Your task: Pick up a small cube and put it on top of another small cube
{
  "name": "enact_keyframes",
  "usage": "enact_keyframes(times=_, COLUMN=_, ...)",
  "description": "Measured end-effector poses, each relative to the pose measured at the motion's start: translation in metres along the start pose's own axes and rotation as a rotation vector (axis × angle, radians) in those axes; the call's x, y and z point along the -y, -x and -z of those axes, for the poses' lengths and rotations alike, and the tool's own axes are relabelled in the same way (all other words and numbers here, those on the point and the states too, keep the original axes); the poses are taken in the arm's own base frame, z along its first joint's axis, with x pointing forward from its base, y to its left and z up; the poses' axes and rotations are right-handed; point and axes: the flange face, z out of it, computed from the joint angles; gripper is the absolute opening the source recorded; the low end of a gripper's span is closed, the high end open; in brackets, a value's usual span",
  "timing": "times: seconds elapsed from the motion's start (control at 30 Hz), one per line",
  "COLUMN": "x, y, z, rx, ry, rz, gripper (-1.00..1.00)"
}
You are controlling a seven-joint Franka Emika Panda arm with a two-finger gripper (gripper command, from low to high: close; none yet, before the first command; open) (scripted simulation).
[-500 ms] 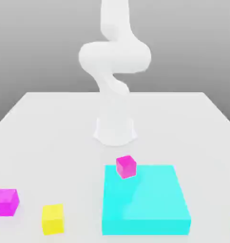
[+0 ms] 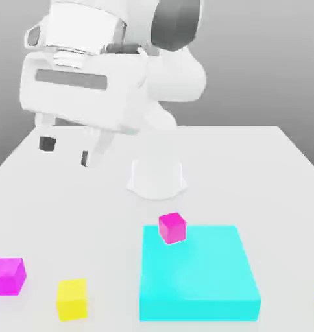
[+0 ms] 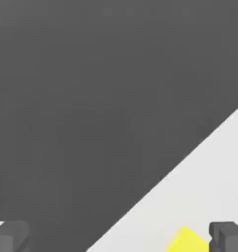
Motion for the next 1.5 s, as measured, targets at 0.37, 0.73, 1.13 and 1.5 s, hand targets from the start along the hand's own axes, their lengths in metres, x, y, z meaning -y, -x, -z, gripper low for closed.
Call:
enact_keyframes(times=0.37, x=-0.084, y=-0.018, z=-0.184, rx=0.085, ry=0.291, rz=-0.494, gripper=0.0)
enact_keyframes(times=0.73, x=-0.107, y=-0.007, z=-0.251, rx=0.092, ry=0.308, rz=-0.53, gripper=-1.0)
enact_keyframes(times=1.13, x=-0.1, y=-0.097, z=-0.176, rx=0.011, ry=0.332, rz=-0.982, gripper=-1.0)
enact_keyframes(times=1.5, x=-0.136, y=-0.166, z=-0.209, rx=-0.064, ry=0.343, rz=-1.455, gripper=1.0)
